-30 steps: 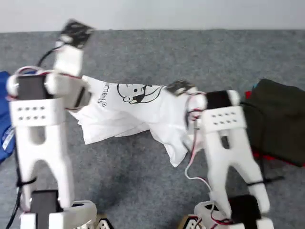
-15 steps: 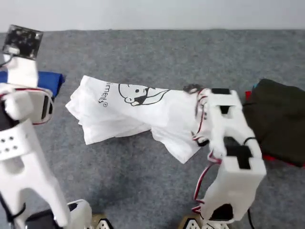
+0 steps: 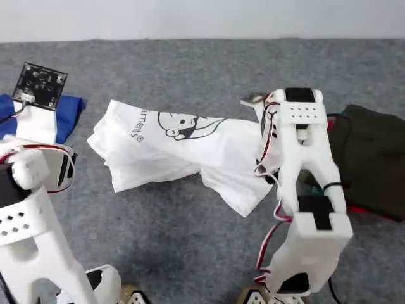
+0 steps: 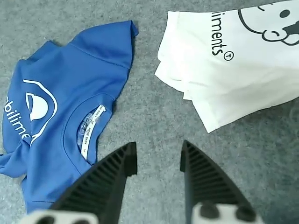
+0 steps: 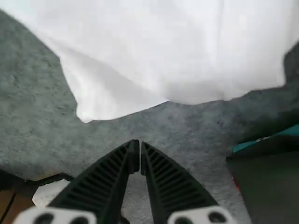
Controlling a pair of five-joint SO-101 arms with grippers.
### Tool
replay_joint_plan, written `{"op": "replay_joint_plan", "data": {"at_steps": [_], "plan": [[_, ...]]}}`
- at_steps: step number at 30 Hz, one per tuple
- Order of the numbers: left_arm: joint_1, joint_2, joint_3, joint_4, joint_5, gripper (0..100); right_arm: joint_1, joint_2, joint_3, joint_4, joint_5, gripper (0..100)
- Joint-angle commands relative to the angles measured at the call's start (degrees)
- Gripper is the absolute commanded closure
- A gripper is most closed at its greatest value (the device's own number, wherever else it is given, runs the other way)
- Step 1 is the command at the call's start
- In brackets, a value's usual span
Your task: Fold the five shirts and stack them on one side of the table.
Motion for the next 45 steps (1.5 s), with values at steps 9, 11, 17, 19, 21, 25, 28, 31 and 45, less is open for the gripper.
{"op": "replay_joint_plan", "data": {"at_steps": [9, 11, 17, 19, 21, 25, 28, 31, 45], "plan": [[-0.26, -1.32, -0.22, 0.09, -0.18, 84, -11.12, -7.43, 19.96, -13.67, -2.73, 98.8], [-0.26, -1.32, -0.22, 0.09, -0.18, 84, -12.35, -4.88, 21.89, -17.54, -3.69, 98.8], [-0.26, -1.32, -0.22, 0.09, -0.18, 84, -15.60, 2.51, 22.77, -18.07, -3.78, 98.8], [-0.26, -1.32, -0.22, 0.09, -0.18, 84, -16.48, 1.80, 22.77, -16.66, -3.78, 98.8], [-0.26, -1.32, -0.22, 0.09, -0.18, 84, -16.66, -0.31, 22.59, -14.90, -3.78, 98.8], [-0.26, -1.32, -0.22, 0.09, -0.18, 84, -16.22, -7.34, 22.77, -12.70, -3.43, 98.3], [-0.26, -1.32, -0.22, 0.09, -0.18, 84, -16.48, -12.00, 22.86, -10.77, -3.25, 92.5], [-0.26, -1.32, -0.22, 0.09, -0.18, 84, -16.22, -13.41, 23.30, -10.59, -3.16, 78.1], [-0.26, -1.58, -0.13, 0.26, -0.18, 84, -16.48, -0.84, 28.92, -24.66, -3.43, 70.6]]}}
